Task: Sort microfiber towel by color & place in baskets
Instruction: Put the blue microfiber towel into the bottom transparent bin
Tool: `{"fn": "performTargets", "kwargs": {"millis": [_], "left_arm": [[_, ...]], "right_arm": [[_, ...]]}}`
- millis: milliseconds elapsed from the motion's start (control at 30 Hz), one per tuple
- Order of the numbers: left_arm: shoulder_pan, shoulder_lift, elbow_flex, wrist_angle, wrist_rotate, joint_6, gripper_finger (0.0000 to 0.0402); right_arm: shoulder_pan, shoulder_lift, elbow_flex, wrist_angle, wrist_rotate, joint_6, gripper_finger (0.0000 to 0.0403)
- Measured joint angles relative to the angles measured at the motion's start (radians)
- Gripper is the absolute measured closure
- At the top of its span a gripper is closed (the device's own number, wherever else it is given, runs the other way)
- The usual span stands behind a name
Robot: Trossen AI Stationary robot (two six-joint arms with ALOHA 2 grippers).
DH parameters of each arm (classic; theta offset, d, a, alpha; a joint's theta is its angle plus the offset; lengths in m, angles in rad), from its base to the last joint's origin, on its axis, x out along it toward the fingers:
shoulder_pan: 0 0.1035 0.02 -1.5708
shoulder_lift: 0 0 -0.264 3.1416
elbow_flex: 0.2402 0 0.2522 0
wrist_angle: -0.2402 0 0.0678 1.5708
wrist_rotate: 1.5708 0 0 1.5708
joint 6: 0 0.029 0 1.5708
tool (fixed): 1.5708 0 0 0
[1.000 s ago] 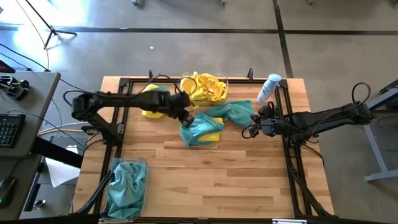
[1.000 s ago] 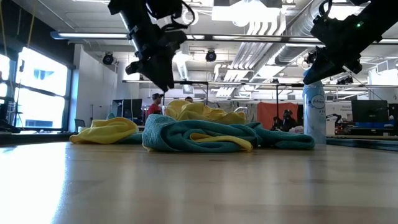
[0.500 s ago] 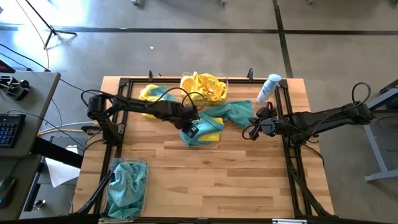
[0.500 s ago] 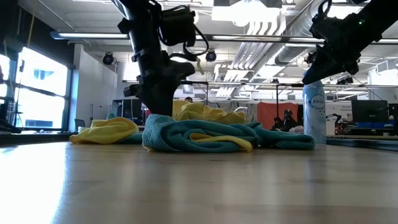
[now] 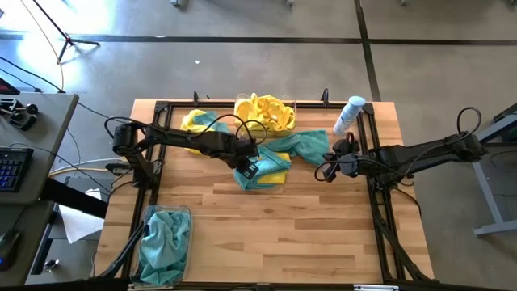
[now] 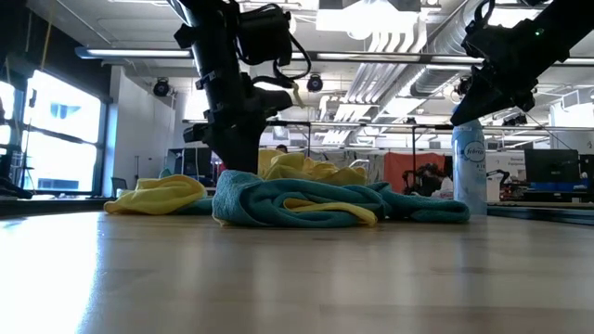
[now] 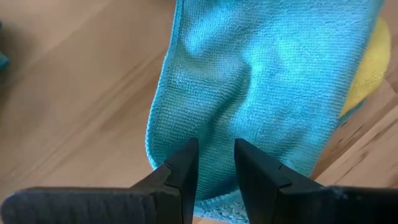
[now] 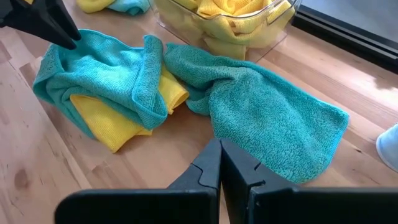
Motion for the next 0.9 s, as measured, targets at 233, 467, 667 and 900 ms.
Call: {"fn": "performTargets", "kwargs": {"millis": [233,467,667,900], "left_arm": [[-0.003,-0.002,0.001,0.003,-0.001,0.001,0.0309],[-0.020,0.008,0.001,0.002,-0.001,0.001,0.0309],[-0.025,0.039,0.001,0.027,-0.002,0.001,0.0327],[-0.038,0.094,0.000,0.042,0.023,0.037,0.0393]], "right_arm": [[0.000,0.000,0.000,0.000,0.000,-0.001,0.0403],[0.000,0.000,0.000,0.000,0.008,-0.001,0.0403],[0.000,0.000,0.000,0.001,0.008,-0.001,0.0403],[0.000,0.000,0.000,0.007,0.040,-0.001,0.0403]]}}
